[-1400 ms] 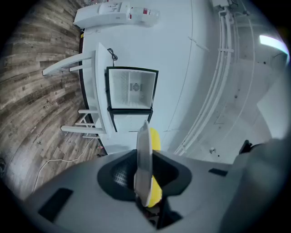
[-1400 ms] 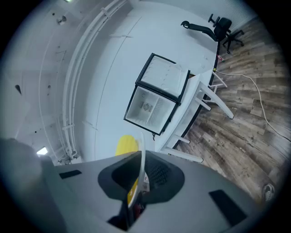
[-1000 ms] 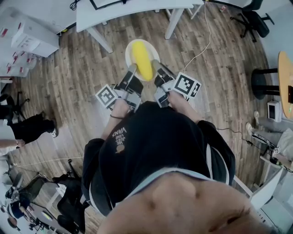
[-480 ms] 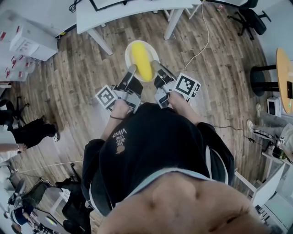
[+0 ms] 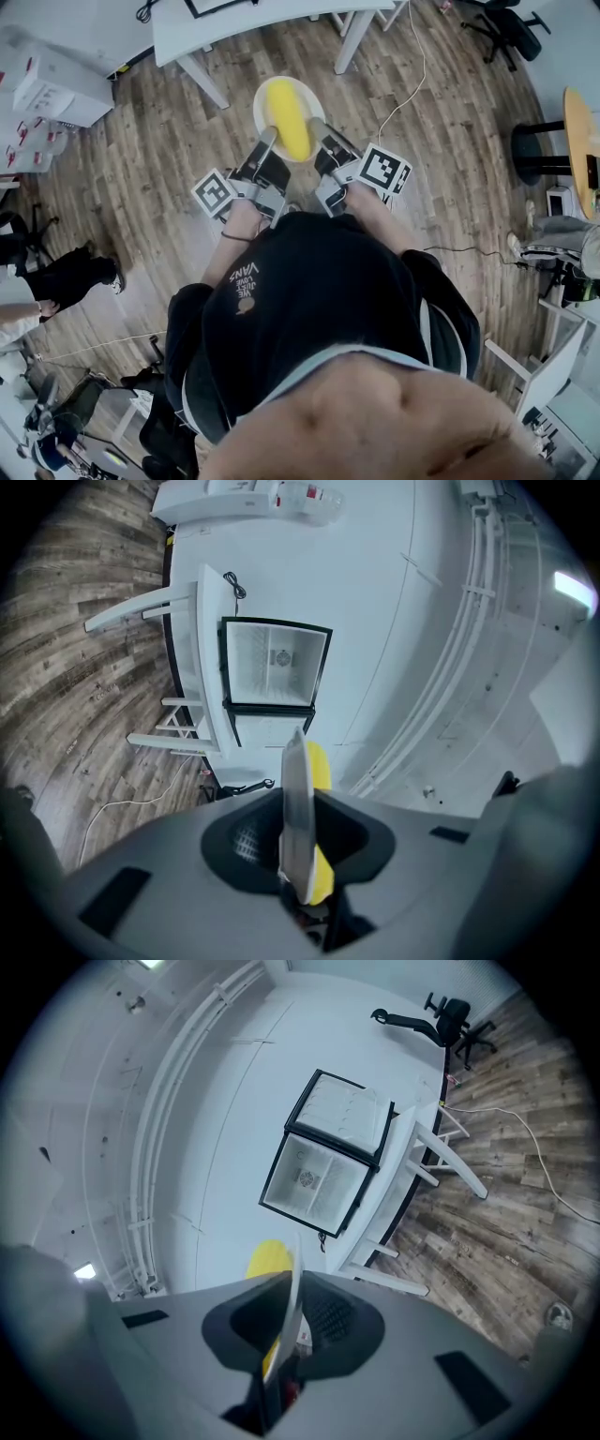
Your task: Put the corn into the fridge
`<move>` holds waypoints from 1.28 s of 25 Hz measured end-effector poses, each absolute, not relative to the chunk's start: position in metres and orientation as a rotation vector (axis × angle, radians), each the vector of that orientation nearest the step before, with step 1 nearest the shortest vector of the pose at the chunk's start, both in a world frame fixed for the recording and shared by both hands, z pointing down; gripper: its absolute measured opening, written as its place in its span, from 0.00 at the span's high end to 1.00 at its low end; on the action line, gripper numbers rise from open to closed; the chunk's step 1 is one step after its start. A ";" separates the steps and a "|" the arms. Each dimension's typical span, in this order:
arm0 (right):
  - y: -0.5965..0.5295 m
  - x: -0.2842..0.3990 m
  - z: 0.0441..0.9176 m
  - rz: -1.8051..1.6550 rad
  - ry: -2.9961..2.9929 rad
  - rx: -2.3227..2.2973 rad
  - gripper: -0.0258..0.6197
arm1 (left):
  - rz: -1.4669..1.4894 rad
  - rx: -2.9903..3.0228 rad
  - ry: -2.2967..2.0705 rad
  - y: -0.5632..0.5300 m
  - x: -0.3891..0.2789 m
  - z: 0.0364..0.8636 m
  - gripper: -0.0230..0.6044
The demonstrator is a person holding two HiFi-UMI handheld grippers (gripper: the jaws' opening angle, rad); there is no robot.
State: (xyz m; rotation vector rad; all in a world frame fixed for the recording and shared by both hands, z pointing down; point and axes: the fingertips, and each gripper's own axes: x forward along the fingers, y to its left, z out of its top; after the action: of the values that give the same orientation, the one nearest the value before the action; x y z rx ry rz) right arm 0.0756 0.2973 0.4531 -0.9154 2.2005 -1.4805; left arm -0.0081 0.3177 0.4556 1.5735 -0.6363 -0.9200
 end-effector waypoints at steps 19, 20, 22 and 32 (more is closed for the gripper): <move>0.204 0.078 0.458 -1.513 2.270 -0.853 0.92 | -0.969 1.546 -0.694 0.230 -0.003 0.460 0.84; 0.197 0.079 0.457 -1.514 2.274 -0.845 0.92 | -0.974 1.546 -0.700 0.224 -0.002 0.460 0.84; 0.185 0.081 0.456 -1.515 2.284 -0.828 0.92 | -0.985 1.548 -0.710 0.212 0.000 0.458 0.84; 0.129 0.089 0.453 -1.533 2.339 -0.735 0.92 | -1.045 1.545 -0.768 0.162 0.010 0.457 0.84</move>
State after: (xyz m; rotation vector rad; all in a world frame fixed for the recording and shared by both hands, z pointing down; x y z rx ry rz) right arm 0.0890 0.1290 0.4533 -0.7352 2.3393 -1.5328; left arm 0.0100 0.1622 0.4565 1.5447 -0.7677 -1.0453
